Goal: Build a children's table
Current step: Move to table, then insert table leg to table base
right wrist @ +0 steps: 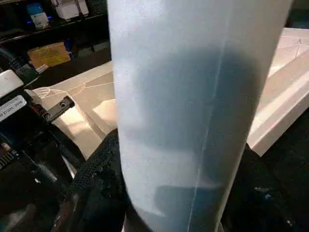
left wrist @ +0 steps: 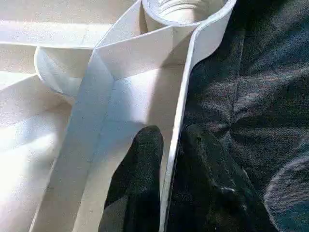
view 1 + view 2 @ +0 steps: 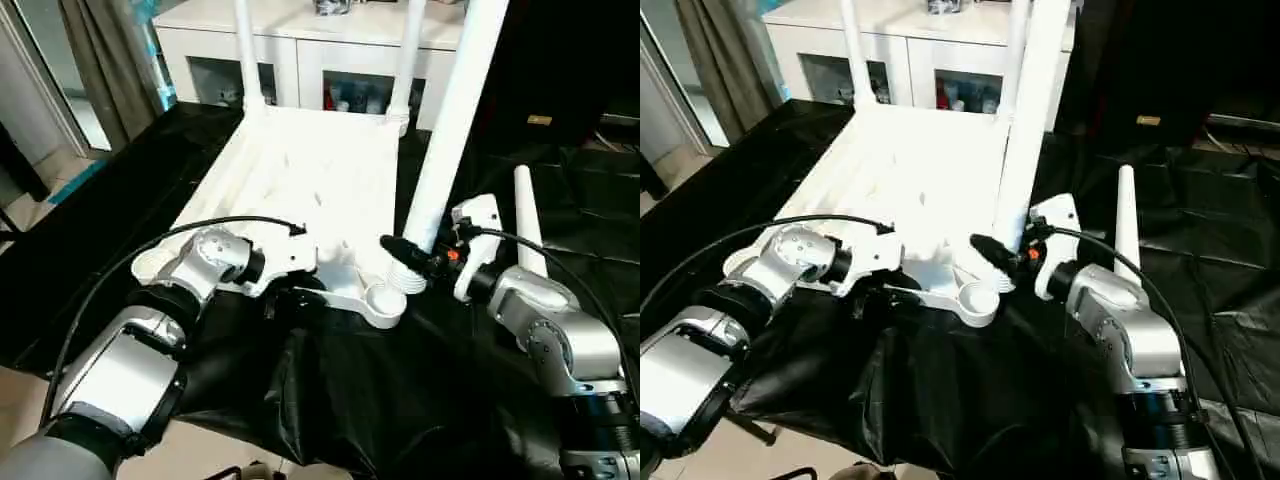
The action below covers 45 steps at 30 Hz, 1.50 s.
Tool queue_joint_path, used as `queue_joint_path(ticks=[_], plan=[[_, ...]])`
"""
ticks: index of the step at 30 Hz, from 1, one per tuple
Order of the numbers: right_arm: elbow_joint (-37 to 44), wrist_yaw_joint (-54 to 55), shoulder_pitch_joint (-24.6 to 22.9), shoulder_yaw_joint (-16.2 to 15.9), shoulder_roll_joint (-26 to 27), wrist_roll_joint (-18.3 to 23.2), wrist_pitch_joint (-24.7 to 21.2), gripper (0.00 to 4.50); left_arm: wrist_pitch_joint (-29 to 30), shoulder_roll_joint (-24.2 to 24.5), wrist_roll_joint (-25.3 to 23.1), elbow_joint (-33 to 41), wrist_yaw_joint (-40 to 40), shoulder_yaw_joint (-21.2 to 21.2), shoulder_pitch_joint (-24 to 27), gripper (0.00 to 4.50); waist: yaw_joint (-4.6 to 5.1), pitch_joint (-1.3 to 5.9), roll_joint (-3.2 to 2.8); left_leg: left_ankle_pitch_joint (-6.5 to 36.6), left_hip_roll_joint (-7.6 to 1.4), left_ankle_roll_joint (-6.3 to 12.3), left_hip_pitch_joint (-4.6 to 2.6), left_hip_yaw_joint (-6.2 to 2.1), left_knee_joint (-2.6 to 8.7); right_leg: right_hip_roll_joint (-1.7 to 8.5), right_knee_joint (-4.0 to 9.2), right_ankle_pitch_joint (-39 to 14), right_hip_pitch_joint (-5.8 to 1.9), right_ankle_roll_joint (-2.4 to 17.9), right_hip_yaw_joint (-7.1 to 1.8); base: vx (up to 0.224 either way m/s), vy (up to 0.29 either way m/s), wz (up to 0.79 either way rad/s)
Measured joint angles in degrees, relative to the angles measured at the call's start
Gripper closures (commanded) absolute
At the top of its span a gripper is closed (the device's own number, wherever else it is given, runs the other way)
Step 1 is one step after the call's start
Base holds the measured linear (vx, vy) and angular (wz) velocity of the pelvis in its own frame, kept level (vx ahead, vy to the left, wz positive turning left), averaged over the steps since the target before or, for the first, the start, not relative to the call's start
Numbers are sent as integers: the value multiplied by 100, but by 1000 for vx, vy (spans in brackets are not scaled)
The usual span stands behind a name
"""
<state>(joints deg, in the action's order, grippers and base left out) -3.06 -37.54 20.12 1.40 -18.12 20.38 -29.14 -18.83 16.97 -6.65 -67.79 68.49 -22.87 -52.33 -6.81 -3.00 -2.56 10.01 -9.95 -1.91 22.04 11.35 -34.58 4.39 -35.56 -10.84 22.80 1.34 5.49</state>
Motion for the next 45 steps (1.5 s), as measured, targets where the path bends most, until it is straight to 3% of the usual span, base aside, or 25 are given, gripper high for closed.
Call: queue_joint_path(ticks=[8, 13, 21, 26, 34, 37, 45], plan=[[0, -4, 0, 0, 1, 0, 1, 259, 204, -109, 34, -13, 319, 163, -24, 437, 23, 0, 0, 2, 0, 1, 2, 2, 4, 0, 11, 0, 1, 0, 0, 0, 0, 0], [-4, -37, 0, -16, 2, 0, 8, 259, 504, -181, 124, 25, 442, 228, -2, 447, 58, 0, 0, 4, 0, 4, 1, 4, 10, 0, 16, 0, 2, 0, 0, 0, 0, 0], [-113, -62, 9, -88, 32, -1, 62, 259, 1030, -173, 130, 842, -242, 399, 520, 450, 114, 12, 9, 0, -2, 6, -23, 6, 7, 0, 15, 9, -11, 6, 1, 0, 0, 0], [-244, -127, 24, -134, 46, -4, 64, 259, 1169, -172, 142, 1368, -601, 520, 894, 450, 154, 15, 71, 0, -2, 5, -45, 4, 9, 0, 22, -1, -14, -21, 3, 0, 0, 0], [-486, -168, 305, -185, 118, -27, 167, 259, 1266, -189, 136, 1812, -685, 560, 1113, 450, 121, 26, 98, 1, 1, 4, -46, 8, 26, 0, 31, 2, -13, -16, -1, 0, 0, 0], [-519, -168, 306, -183, 117, -28, 186, 259, 1368, -193, 233, 1798, -647, 630, 1109, 393, 115, 26, 98, 0, 1, 4, -47, 9, 32, 0, 30, 10, -9, -2, 0, 0, 0, 0], [-621, -169, 308, -183, 133, -32, 223, 259, 1385, -202, 302, 1707, -689, 715, 1094, 376, 114, 24, 109, 0, 0, 4, -45, 9, 30, 0, 38, 8, -11, -8, 1, 0, 0, 0]])
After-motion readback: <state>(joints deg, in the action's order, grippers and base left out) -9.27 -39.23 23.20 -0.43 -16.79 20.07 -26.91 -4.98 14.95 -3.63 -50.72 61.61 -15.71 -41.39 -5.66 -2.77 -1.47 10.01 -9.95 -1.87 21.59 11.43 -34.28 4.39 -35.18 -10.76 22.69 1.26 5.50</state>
